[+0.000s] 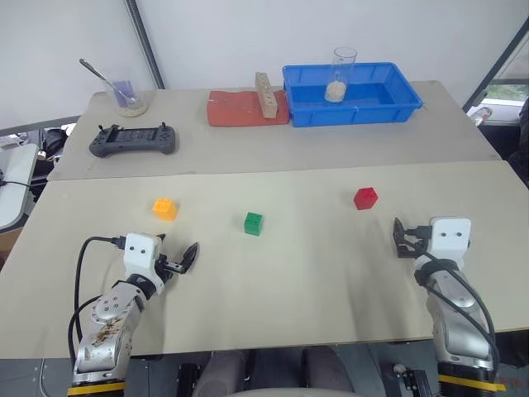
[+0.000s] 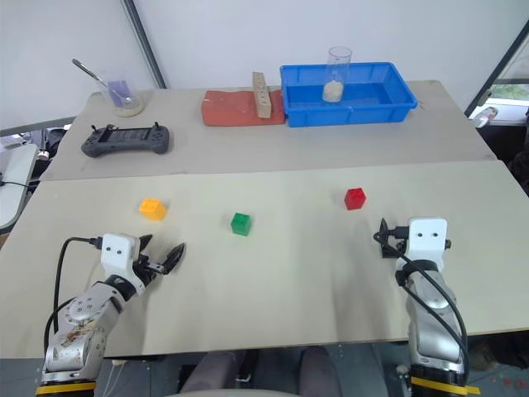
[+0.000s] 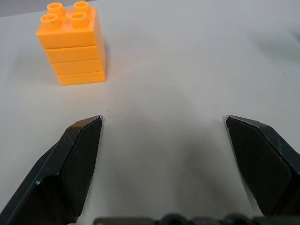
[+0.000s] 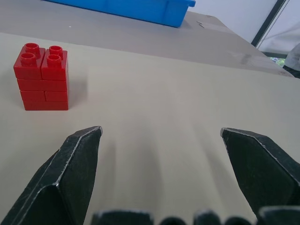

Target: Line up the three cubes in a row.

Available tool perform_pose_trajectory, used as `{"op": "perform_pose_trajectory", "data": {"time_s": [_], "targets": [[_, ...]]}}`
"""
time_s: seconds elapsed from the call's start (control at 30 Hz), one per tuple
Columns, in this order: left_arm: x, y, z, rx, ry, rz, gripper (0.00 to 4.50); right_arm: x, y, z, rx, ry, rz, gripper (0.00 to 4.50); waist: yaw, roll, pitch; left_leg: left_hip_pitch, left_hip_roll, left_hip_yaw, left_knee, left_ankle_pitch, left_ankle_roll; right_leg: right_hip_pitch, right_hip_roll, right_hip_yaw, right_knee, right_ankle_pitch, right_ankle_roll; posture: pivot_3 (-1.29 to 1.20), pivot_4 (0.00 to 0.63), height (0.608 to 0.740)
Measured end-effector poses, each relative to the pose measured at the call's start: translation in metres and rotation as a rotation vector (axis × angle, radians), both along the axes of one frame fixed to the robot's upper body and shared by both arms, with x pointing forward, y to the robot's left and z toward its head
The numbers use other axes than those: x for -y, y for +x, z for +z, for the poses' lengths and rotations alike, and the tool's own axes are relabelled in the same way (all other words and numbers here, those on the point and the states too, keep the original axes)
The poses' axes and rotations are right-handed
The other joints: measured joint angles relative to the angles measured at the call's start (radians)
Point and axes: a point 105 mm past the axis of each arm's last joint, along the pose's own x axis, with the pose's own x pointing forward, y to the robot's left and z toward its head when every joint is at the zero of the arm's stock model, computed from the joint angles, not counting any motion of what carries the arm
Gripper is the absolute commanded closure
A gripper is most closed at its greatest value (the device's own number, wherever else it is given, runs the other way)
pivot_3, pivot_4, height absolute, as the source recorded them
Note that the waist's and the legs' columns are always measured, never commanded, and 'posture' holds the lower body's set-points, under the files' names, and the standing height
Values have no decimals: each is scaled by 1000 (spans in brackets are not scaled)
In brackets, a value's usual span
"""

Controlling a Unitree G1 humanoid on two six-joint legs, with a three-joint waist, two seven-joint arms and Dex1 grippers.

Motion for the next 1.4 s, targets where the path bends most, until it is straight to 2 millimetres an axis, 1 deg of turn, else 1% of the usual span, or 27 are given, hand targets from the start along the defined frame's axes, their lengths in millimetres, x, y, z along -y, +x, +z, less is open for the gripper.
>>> {"op": "perform_pose_trajectory", "data": {"time_s": [0.13,0.23,0.27,0.3,0.4,0.47,0.57,0.63,0.7,0.83,0.97,1.13,1.27,1.4], "targets": [[5,-3,1,-2,-16,-41,19,-2,0,1,-6,-1,30,0,-1,0,0,0,0,0,0,0,0,0,0,0,0,0,0,0,150,740],[19,-11,4,-4,-20,-147,19,-9,0,4,-13,-9,85,0,-1,0,0,0,0,0,0,0,0,0,0,0,0,0,0,0,150,740],[24,-12,9,9,-29,-193,19,-14,0,4,-17,0,117,0,0,-1,0,0,1,0,0,0,0,0,0,0,-1,0,0,0,150,740],[29,-13,16,25,-29,-233,19,-20,1,4,-22,6,150,0,-1,-1,0,0,1,0,0,0,0,0,0,0,-1,0,0,0,150,740],[42,-8,46,90,-26,-367,19,-36,1,0,-48,22,243,0,1,-1,1,0,1,0,0,0,0,0,0,0,-1,0,-1,0,150,740],[55,0,76,149,-18,-473,19,-49,5,1,-47,38,307,0,1,-1,1,0,1,0,0,0,0,0,0,0,-1,0,-1,0,150,740],[85,4,117,233,-27,-654,19,-57,21,6,-33,51,336,0,-3,-1,1,0,0,0,0,0,0,0,1,0,-1,0,-1,0,150,740],[101,2,130,248,-29,-752,19,-58,31,6,-28,68,320,0,-6,-1,1,0,0,0,-1,0,0,0,1,0,0,0,-1,0,150,740],[114,-1,134,227,-43,-835,19,-59,40,2,-35,97,301,0,-12,-2,1,0,0,0,-3,1,-1,1,1,0,1,0,-1,0,150,740],[128,-6,141,214,-47,-942,19,-64,58,-4,-53,143,281,0,-28,-2,2,-1,1,1,-5,2,-2,0,2,1,1,0,-1,0,150,740],[128,-3,143,214,-47,-954,19,-64,72,-1,-41,148,277,0,-28,-2,2,0,1,1,-5,2,-2,0,3,1,1,0,-1,0,150,740],[128,-3,143,210,-49,-953,19,-66,83,-6,-48,155,294,0,-27,-2,2,0,1,1,-4,2,-2,0,3,2,1,0,-1,0,150,740],[127,-2,143,210,-50,-948,0,-69,87,-5,-34,152,316,1149,-27,-2,2,0,1,1,-4,2,-2,0,3,2,1,0,-1,0,150,740],[126,-1,142,200,-56,-933,0,-72,87,-5,-28,143,325,2537,-28,-2,2,0,1,1,-4,2,-2,0,3,2,1,0,-1,0,150,740]]}}
